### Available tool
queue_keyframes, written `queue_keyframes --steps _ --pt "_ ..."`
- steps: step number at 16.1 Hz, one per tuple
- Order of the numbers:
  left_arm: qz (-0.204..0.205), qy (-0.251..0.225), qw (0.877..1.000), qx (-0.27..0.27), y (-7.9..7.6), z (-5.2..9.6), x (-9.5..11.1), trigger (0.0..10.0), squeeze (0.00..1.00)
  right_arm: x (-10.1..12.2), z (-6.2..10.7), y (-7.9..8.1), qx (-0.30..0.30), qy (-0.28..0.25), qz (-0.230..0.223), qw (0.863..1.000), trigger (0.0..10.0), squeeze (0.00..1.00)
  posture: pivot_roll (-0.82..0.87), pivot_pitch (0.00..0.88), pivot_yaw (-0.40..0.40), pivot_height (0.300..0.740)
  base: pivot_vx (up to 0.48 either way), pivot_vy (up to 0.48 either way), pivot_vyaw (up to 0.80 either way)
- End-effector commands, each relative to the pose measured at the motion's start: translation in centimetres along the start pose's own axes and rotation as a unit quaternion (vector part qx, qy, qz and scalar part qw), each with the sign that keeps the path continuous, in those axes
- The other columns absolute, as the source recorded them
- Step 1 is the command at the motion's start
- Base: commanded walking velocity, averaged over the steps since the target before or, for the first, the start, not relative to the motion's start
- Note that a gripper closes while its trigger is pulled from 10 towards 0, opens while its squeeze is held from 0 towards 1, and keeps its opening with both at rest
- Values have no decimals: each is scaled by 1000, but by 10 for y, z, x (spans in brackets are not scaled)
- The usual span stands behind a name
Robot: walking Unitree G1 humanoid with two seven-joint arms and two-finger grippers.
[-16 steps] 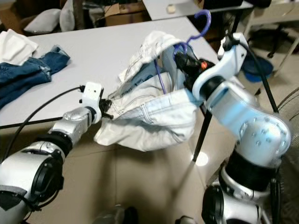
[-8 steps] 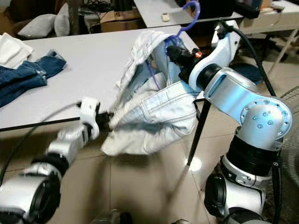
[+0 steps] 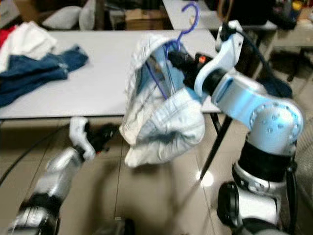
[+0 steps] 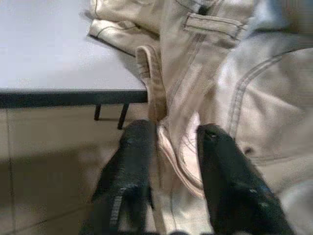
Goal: Hang hanger
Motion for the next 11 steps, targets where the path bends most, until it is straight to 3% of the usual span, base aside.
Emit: queue_keyframes --steps 1,2,3,5,6,7,8,11 --pt "4 -19 1000 5 6 17 9 10000 1000 1 0 3 15 -10 3 1000 10000 0 -15 0 26 740 0 0 800" --pt "6 -24 1000 8 7 24 10 10000 1000 -1 0 3 15 -7 2 1000 10000 0 -14 0 24 740 0 0 800" --pt "-1 -34 999 21 10 41 17 10000 1000 -6 -1 4 21 -2 -2 1000 10000 0 -8 0 20 740 0 0 800" --pt "-18 -42 998 40 4 59 32 10000 1000 -14 -3 7 36 8 -9 999 10000 0 7 0 6 740 0 0 800" --pt "-20 -43 998 40 -4 62 38 10000 671 -21 -4 8 41 16 -12 999 10000 0 13 1 1 740 0 0 800" --pt "-22 -33 999 26 -26 61 47 10000 20 -37 -5 9 48 36 -14 998 10000 0 21 0 -4 740 0 0 800" --pt "-20 -30 999 20 -39 60 51 10000 0 -48 -5 9 55 47 -14 997 10000 0 25 0 -5 740 0 0 800" --pt "-41 -28 997 53 -46 55 54 10000 0 -66 -4 10 66 71 2 995 10000 0 43 0 0 740 0 0 800"
Point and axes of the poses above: a point about 5 cm out from each wrist's last joint towards the gripper, its own z axis pointing back from the gripper into the wrist, its own x axis along the axis of the wrist's last joint, y = z × x, the point moved 1 cm from there along -z, pointing out of the wrist towards the gripper
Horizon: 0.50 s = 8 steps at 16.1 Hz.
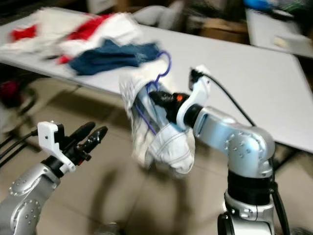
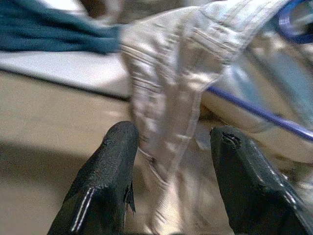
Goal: Hang hanger
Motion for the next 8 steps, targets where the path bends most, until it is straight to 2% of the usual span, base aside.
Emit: queue_keyframes --steps 1,2,4,6,8 --pt "-25 8 1000 9 -6 -4 5 10000 0 1 2 4 16 -20 17 1000 10000 0 57 0 -3 740 0 0 800" --pt "-50 7 999 0 -12 -10 8 10000 0 -13 1 -2 6 -8 19 1000 10000 0 63 0 -5 740 0 0 800" --pt "-52 16 998 12 -15 -17 8 10000 0 -32 -2 -14 -16 7 23 1000 10000 0 66 0 -6 740 0 0 800" --pt "-51 16 998 26 -15 -22 6 10000 0 -49 -3 -22 -34 20 15 999 10000 0 41 0 8 740 0 0 800" --pt "-81 13 995 60 -8 -28 4 10000 0 -62 7 -35 -63 20 12 998 10000 0 8 0 25 740 0 0 800"
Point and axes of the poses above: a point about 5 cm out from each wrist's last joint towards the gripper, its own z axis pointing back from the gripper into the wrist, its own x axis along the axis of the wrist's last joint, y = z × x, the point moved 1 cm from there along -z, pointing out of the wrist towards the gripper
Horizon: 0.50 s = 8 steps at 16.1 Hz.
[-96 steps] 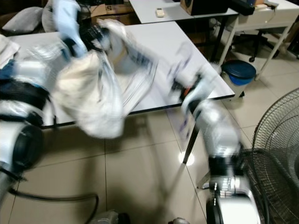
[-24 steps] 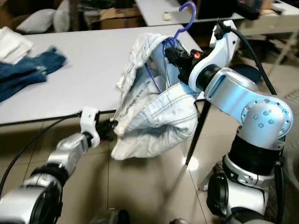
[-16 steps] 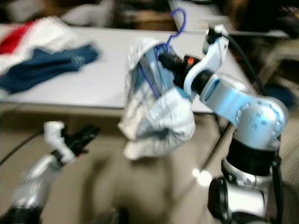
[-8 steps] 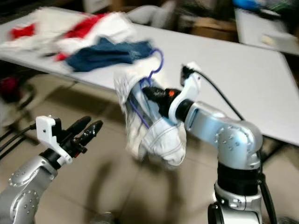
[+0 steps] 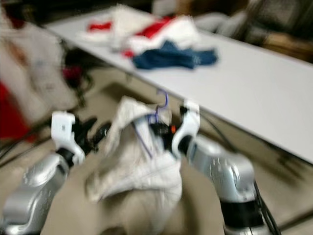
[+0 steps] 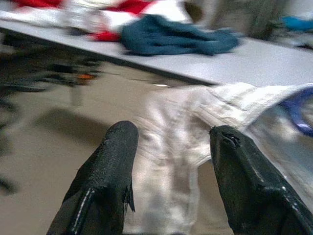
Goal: Hang hanger
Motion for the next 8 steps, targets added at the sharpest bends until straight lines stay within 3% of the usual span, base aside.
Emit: queue_keyframes --steps 1,4,6,8 --pt "-15 -4 1000 12 0 -2 1 10000 0 9 8 -7 -14 -35 14 999 10000 0 8 0 25 740 0 0 800" --pt "-20 -5 1000 -2 -5 -8 2 10000 0 -3 16 -19 -57 -67 37 995 10000 0 -2 0 48 740 0 0 800" --pt "-26 -2 1000 -17 -10 -11 1 10000 0 -10 15 -25 -77 -55 49 994 10000 0 13 0 38 740 0 0 800" --pt "-26 -16 1000 -9 -13 -11 4 10000 0 -17 14 -34 -111 -57 48 991 10000 0 24 0 24 740 0 0 0"
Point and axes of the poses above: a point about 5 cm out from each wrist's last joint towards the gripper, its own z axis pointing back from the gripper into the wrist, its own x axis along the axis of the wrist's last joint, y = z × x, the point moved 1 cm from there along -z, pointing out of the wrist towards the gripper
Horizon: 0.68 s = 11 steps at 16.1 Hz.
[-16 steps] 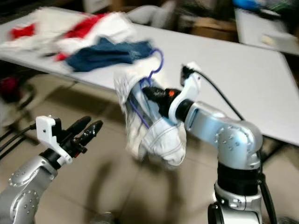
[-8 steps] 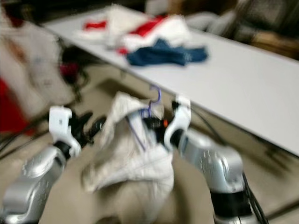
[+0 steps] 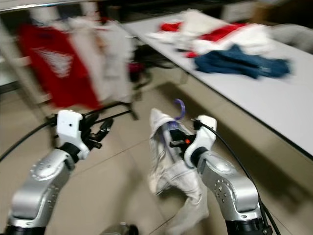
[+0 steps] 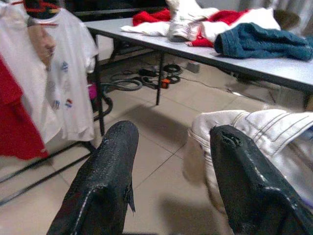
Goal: Hang hanger
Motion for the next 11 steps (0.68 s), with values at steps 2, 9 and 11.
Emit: queue_keyframes --steps 2,9,11 --pt "-19 -13 1000 6 -1 0 5 10000 0 13 -1 6 18 -51 -5 999 10000 0 30 0 8 740 294 0 0" --pt "-23 -12 999 24 1 7 -1 10000 0 23 -10 12 38 -73 26 996 10000 0 20 6 -19 740 403 0 410" --pt "-25 -11 999 27 1 8 -2 10000 0 24 -13 13 39 -73 26 996 10000 0 28 3 -21 740 428 0 800"
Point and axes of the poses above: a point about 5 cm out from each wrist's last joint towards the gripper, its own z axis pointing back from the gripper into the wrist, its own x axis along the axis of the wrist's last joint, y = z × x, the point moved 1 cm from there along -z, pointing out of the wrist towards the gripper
